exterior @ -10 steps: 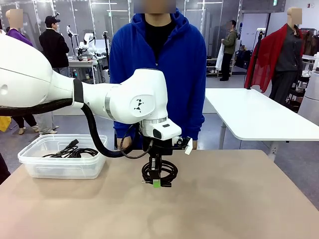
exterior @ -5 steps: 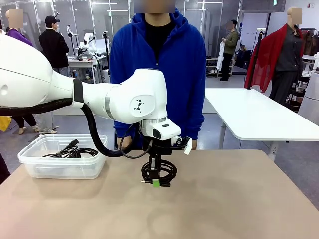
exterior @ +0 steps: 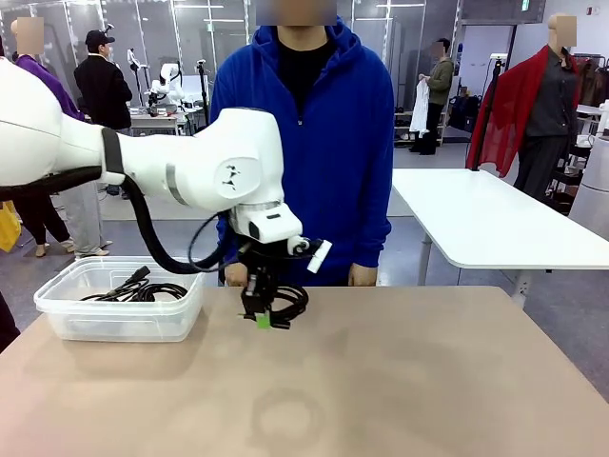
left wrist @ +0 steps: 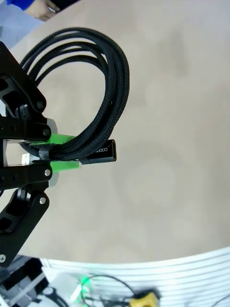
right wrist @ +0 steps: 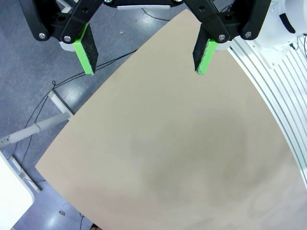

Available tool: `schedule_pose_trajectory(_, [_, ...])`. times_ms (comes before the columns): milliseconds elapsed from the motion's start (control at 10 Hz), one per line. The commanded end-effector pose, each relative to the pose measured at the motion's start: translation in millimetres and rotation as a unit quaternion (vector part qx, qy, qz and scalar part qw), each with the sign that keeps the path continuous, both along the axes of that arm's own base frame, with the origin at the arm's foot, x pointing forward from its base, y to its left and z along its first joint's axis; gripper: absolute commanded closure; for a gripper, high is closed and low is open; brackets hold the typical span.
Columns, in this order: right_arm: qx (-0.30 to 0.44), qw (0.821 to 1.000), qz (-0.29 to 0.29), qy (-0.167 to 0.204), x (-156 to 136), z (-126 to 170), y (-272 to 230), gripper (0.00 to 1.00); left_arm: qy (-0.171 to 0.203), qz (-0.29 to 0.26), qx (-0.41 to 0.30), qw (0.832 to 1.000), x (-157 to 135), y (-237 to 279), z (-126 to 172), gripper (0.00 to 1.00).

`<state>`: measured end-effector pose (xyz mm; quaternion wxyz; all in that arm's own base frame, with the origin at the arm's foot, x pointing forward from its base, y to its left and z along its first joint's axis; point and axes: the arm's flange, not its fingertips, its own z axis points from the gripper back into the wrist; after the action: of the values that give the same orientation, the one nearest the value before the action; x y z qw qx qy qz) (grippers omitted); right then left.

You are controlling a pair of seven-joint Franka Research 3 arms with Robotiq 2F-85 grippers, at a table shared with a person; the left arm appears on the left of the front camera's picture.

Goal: Organize and store the cables.
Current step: Place the USB Extension Cable into the Organizing box.

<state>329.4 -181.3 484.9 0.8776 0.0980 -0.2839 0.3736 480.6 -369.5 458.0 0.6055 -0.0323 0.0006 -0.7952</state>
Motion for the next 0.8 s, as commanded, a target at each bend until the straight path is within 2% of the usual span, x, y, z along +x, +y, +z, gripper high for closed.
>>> schedule_pose_trajectory(0, [0.002,1.000,-0.006,-0.003,1.2,0.4,0.8,0.00,-0.010,-0.027,0.008,1.000,-11.1,33.3,6.7,0.85])
schedule_pose_trajectory(100, [0.002,1.000,-0.006,-0.003,1.2,0.4,0.8,0.00,-0.025,-0.048,0.015,0.998,-10.6,52.1,12.3,0.85])
schedule_pose_trajectory(200, [0.002,1.000,-0.006,-0.003,1.2,0.4,0.8,0.00,-0.024,-0.053,0.005,0.998,-10.6,66.7,18.6,0.85])
schedule_pose_trajectory(700, [0.002,1.000,-0.006,-0.003,1.2,0.4,0.8,0.00,-0.066,-0.044,0.003,0.997,-2.2,129.1,36.4,0.85])
